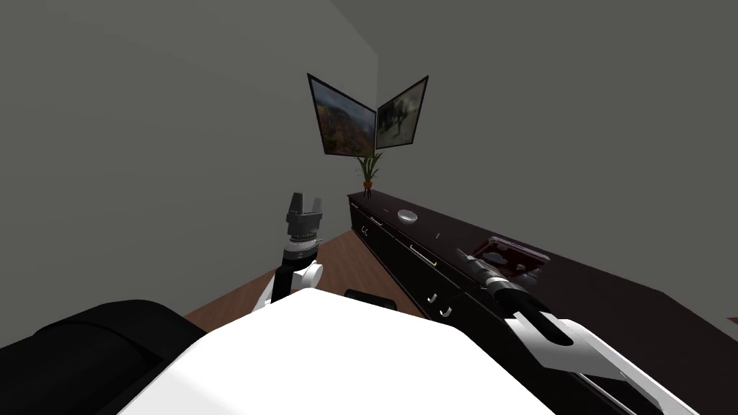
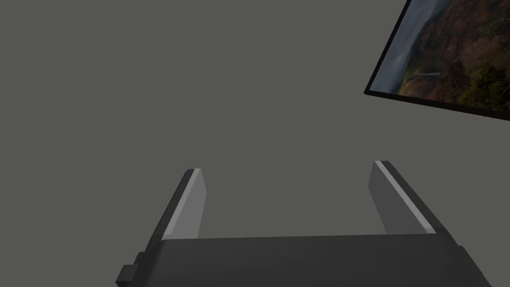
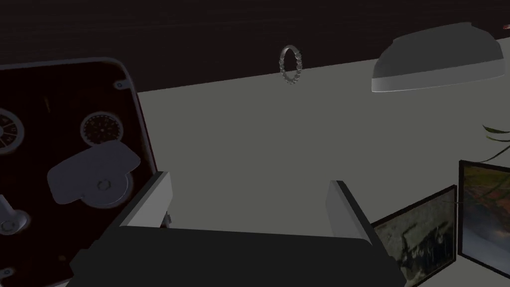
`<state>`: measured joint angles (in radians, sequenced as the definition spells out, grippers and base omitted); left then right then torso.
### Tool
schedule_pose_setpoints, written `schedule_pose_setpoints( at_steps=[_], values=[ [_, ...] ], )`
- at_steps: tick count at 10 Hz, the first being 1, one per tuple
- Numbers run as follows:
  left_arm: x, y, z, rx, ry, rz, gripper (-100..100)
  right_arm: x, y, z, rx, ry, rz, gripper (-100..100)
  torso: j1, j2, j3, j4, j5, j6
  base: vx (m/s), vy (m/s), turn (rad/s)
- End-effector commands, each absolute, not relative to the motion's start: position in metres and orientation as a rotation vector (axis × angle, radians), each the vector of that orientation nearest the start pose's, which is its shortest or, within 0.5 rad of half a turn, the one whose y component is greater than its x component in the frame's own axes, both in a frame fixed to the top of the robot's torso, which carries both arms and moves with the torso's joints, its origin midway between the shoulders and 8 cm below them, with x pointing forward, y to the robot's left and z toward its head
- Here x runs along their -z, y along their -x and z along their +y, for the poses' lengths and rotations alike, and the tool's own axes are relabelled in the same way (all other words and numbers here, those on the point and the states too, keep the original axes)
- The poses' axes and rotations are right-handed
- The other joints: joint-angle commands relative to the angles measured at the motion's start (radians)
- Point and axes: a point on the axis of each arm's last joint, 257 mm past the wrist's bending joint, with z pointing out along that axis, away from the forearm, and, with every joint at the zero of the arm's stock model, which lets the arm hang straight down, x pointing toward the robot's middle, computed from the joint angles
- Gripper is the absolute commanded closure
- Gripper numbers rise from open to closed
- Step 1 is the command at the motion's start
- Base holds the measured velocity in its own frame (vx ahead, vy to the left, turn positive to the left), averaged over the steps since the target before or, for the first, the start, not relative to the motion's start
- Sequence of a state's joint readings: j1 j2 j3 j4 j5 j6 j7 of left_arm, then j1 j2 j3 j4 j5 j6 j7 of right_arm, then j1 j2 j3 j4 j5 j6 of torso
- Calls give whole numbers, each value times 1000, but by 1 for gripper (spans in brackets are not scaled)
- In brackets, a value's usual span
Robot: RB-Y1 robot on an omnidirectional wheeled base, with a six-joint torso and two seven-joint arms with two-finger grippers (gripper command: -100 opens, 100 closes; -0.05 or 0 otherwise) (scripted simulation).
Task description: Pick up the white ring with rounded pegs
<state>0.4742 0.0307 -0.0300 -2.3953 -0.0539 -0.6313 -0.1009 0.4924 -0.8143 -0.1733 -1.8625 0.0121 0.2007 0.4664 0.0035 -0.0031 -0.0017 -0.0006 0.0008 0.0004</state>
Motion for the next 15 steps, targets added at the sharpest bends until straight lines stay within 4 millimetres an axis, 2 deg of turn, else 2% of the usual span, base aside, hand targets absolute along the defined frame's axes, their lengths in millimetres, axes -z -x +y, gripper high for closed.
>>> schedule_pose_setpoints(
  at_steps=[1, 2, 3, 5, 6, 10, 15],
  values=[
    [-101, -294, 245, 1267, 359, 492, 0, 226, -394, -544, 86, -432, 1841, -100, 0, 0, 0, 0, 0, 0, 42, 67, 114],
    [-101, -294, 245, 1267, 359, 492, 0, 232, -387, -563, 134, -453, 1872, -100, 0, 0, 0, 0, 0, 0, 72, 81, 180],
    [-101, -294, 245, 1267, 359, 492, 0, 234, -386, -566, 143, -461, 1877, -100, 1, -2, -1, 0, 0, -1, 63, 58, 53],
    [-101, -294, 245, 1267, 359, 492, 0, 246, -368, -605, 242, -518, 1933, -100, 0, -2, -1, 0, 0, 0, 83, 72, 139],
    [-101, -294, 245, 1267, 359, 492, 0, 247, -366, -606, 248, -523, 1936, -100, 1, -3, -2, -1, 0, -1, 67, 61, 60],
    [-101, -294, 245, 1267, 359, 492, 0, 265, -323, -672, 414, -663, 2014, -100, 3, -6, -3, -1, 1, 0, 124, 97, 134],
    [-101, -294, 245, 1267, 359, 492, 0, 281, -272, -724, 541, -841, 2051, -100, 4, -7, -4, -2, 1, 0, 165, 101, 118]
  ],
)
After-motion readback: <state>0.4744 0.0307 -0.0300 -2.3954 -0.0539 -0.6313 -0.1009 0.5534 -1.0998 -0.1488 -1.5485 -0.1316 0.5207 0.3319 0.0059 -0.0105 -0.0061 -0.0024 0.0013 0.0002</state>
